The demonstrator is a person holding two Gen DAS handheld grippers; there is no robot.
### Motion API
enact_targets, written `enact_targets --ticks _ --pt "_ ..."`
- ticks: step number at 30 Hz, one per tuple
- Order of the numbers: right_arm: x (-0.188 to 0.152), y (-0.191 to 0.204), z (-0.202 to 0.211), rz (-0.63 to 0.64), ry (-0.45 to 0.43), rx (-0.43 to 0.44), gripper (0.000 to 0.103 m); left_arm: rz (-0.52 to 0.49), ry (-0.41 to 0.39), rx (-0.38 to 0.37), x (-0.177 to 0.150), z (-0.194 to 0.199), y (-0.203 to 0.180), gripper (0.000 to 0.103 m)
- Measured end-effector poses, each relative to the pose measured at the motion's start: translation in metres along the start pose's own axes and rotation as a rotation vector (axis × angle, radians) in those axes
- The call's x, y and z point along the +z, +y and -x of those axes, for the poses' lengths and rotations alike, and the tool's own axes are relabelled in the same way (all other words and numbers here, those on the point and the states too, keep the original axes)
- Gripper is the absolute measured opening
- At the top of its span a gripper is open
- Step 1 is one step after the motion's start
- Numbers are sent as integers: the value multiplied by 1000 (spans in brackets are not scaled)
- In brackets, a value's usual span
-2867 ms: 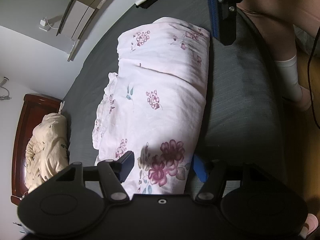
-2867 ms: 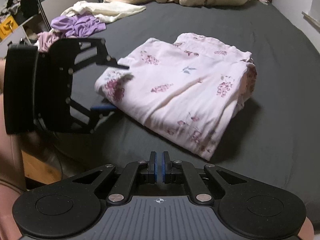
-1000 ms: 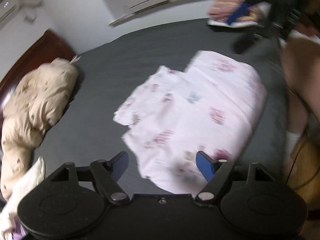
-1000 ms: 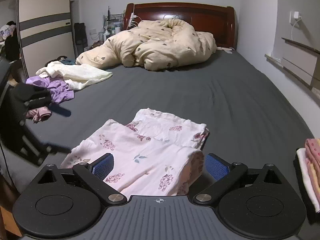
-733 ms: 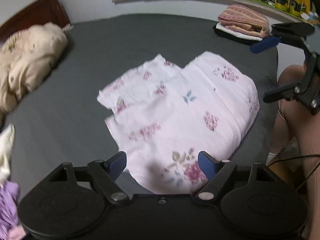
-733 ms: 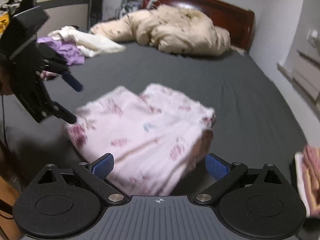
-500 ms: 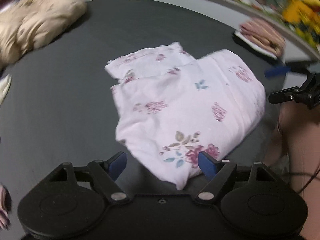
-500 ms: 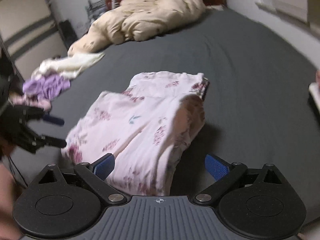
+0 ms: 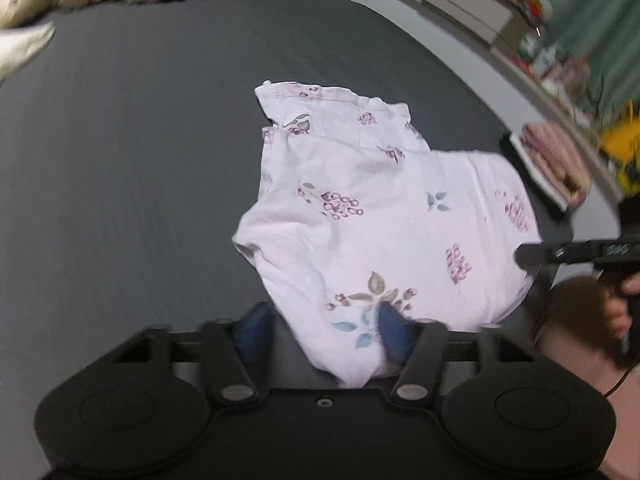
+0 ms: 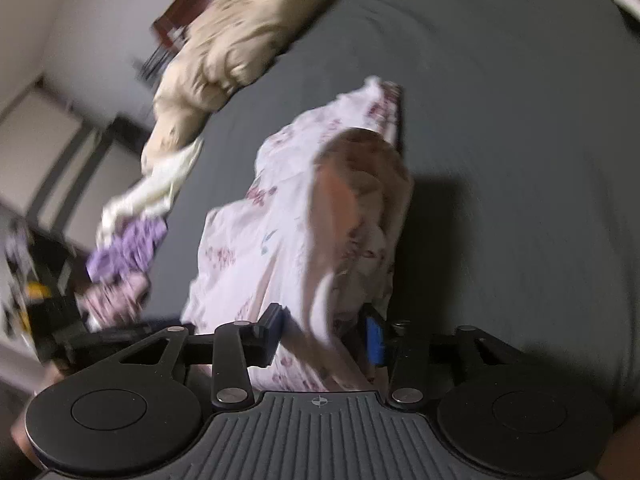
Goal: Fold clothes
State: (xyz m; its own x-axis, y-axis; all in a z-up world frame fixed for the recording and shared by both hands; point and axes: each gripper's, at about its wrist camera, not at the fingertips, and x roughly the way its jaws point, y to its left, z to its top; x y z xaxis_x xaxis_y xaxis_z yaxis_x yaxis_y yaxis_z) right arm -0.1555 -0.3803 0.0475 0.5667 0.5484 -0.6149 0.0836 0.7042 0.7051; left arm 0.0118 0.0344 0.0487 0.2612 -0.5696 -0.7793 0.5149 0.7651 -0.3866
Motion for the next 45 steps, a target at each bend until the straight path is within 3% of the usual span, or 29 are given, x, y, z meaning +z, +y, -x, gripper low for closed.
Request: enact_targets --ticks 4,6,8,15,17,20,23,25,27,28,29,30,37,40,43,44,45 --pt "1 -8 -3 -56 19 33 25 97 -3 -59 -1 -2 9 32" --pt "0 -8 -2 -48 27 45 16 86 1 -69 -2 0 8 15" --pt "0 -5 3 -31 29 64 13 76 3 -75 -2 2 7 9" --pt "-15 20 20 103 86 76 12 19 -2 -117 -10 25 -1 7" --pt "-18 15 16 96 102 51 12 -18 18 -109 -16 27 -5 7" --pt "-19 2 8 26 104 42 13 2 40 -94 -23 18 -2 7" --pt "-19 4 11 34 97 23 13 37 47 -81 -26 9 0 8" --pt "-20 10 14 73 98 5 20 10 27 -68 -24 11 -3 13" --pt "-19 15 21 110 83 -36 47 -28 2 -56 -20 16 -7 39" --pt "-19 18 26 127 70 -54 57 -29 -17 -49 -19 21 -5 47" --pt "-19 20 31 132 42 -58 74 -30 -35 -42 -17 26 -3 58" --pt "-18 22 35 127 14 -54 81 -30 -54 -35 -15 31 0 61" --pt "6 9 31 19 -133 -63 81 52 -148 8 18 27 17 64" --pt "19 2 15 -23 -128 -65 81 78 -177 43 36 4 18 64" --pt "27 -2 2 -50 -114 -48 80 111 -191 28 51 -17 17 64" --pt "28 -4 -1 -55 -118 -64 77 122 -194 19 54 -23 17 63" --pt "29 -6 -4 -59 -120 -79 56 133 -189 18 57 -28 17 56"
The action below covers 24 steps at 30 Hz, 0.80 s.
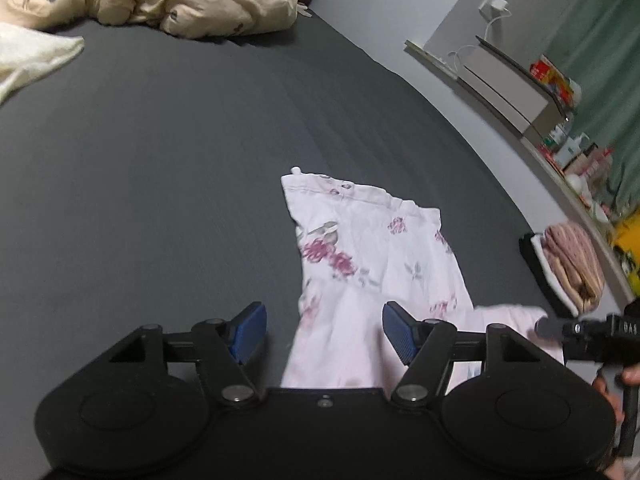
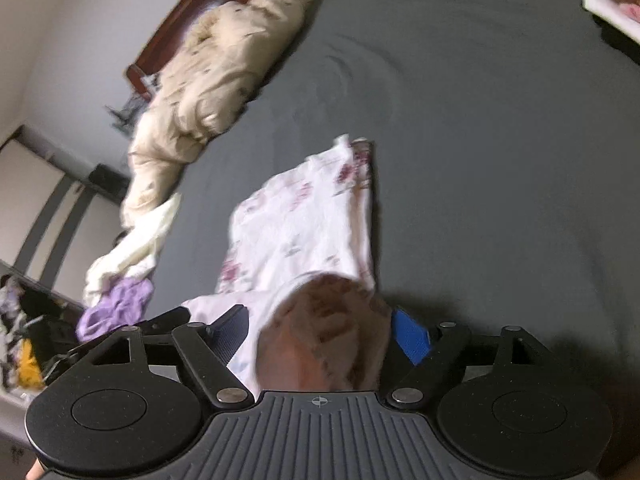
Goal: Fold clothes
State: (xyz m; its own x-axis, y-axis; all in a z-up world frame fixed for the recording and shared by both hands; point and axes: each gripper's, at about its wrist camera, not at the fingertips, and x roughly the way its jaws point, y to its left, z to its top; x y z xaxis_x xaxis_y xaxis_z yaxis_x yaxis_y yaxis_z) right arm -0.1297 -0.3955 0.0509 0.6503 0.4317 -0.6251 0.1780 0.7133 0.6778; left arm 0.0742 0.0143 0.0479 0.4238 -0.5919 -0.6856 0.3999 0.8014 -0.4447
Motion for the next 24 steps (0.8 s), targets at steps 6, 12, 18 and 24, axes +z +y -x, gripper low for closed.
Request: enact_targets --ticks 6,12,18,24 --pt "5 -4 -2 29 13 43 18 91 16 -2 -3 -7 12 5" --pt "4 19 0 71 -6 132 14 156 -70 4 -18 34 28 5" --pt "8 10 -17 46 -13 12 14 176 -33 50 -6 18 26 5" --pt "-2 2 4 41 -82 -15 5 181 11 42 3 -17 13 6"
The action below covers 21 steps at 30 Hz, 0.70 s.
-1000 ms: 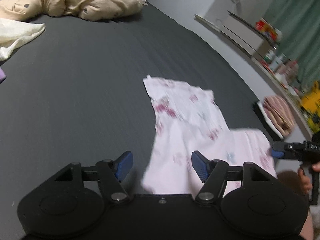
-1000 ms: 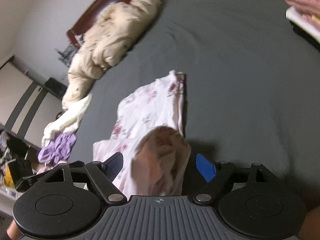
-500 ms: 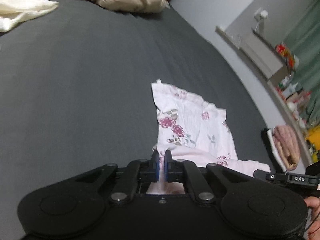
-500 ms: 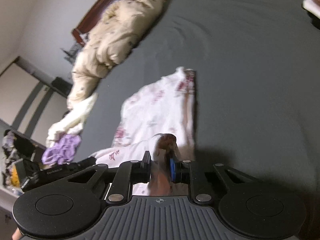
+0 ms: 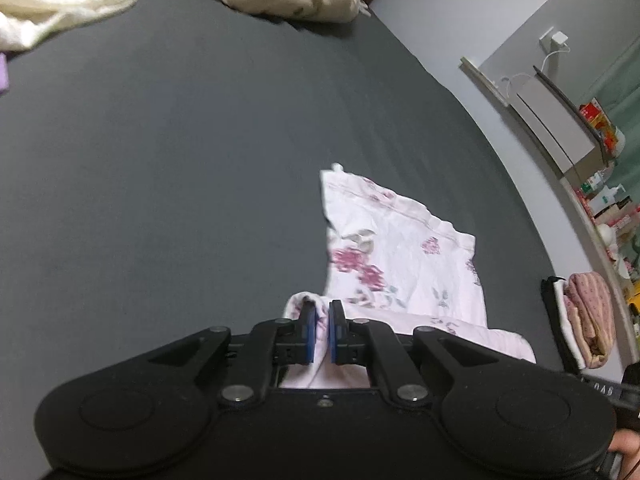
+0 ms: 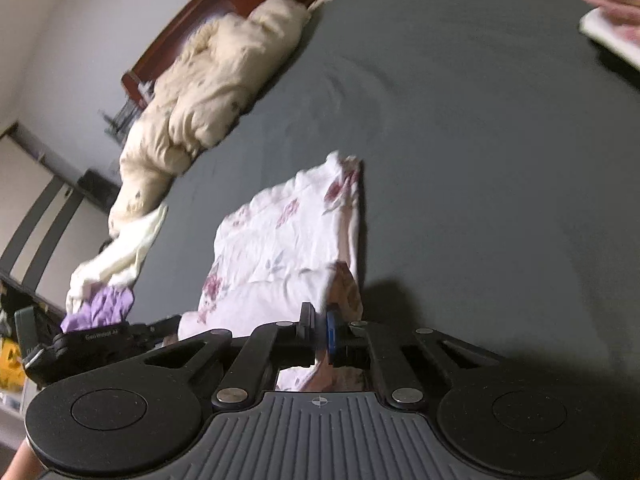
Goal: Fold clothes
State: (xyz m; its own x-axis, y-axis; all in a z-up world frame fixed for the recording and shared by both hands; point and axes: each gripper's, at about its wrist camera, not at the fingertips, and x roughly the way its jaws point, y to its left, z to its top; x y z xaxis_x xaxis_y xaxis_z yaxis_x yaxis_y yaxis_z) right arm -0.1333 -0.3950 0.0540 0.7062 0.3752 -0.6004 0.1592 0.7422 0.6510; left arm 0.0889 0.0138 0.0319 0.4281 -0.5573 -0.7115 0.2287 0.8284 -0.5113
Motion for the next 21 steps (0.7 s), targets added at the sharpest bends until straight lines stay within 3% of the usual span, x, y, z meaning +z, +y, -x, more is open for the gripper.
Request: enact_targets --ticks 2,7,9,10,12,13,14,16,18,21 --pt "-1 2 9 10 -14 6 5 -20 -3 -17 -1 -1 -7 7" --pt "2 -3 -2 3 24 -25 6 -44 -3 45 -3 0 0 18" --pt "3 -9 -8 -41 42 -19 8 -5 0 49 -3 2 12 27" --pt "4 -9 -7 -40 38 -22 14 8 -5 52 -3 5 16 28" --pt "5 -7 -1 -25 16 -34 37 -17 -26 63 -6 15 17 29" --pt "6 -3 5 6 -9 -55 43 -39 -37 67 -7 20 16 30" --pt "6 2 12 45 -33 -76 50 -80 -53 74 -9 28 12 31" --pt "3 16 25 136 -68 -75 52 -163 -85 88 -13 44 4 40" --pt "-2 35 37 235 -71 -27 52 -290 -148 79 -23 64 -13 59" --pt "-17 61 39 384 -48 31 52 -494 -192 -9 -47 86 -46 69"
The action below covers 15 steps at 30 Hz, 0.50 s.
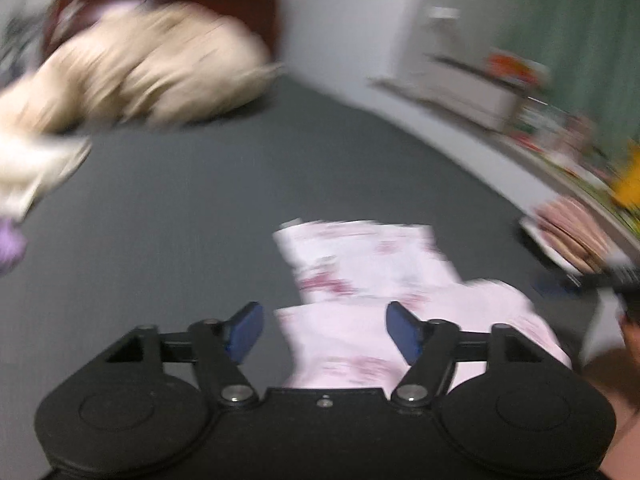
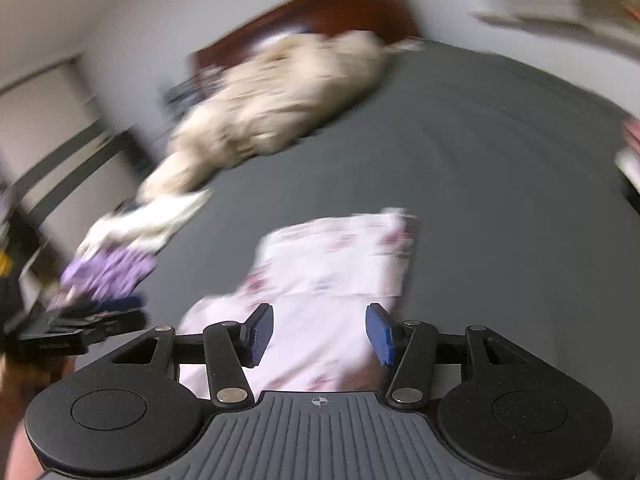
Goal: Fold clothes
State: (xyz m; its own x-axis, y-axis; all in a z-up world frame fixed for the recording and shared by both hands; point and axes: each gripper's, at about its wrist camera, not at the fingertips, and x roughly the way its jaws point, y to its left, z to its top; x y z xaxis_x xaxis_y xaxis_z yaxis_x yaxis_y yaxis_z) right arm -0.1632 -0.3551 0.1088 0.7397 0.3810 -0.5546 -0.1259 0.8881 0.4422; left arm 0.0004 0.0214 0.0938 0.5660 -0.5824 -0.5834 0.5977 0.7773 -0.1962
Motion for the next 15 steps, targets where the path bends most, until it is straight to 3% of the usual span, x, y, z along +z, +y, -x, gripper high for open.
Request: enact_targets --ticks 4,6,8,11,15 --pt "-14 26 -15 164 61 16 52 -265 33 -83 -15 7 -47 73" --pt "-17 25 -25 146 102 22 52 -420 71 -79 -28 4 -68 76" --pt "-19 18 -36 86 165 29 52 -496 119 -93 -38 0 -78 76" --pt "-23 8 -48 56 230 -40 52 -495 176 -120 -48 -8 -80 80" --pt "-29 -8 -47 -3 240 -44 52 -429 271 -76 -59 -28 -66 81"
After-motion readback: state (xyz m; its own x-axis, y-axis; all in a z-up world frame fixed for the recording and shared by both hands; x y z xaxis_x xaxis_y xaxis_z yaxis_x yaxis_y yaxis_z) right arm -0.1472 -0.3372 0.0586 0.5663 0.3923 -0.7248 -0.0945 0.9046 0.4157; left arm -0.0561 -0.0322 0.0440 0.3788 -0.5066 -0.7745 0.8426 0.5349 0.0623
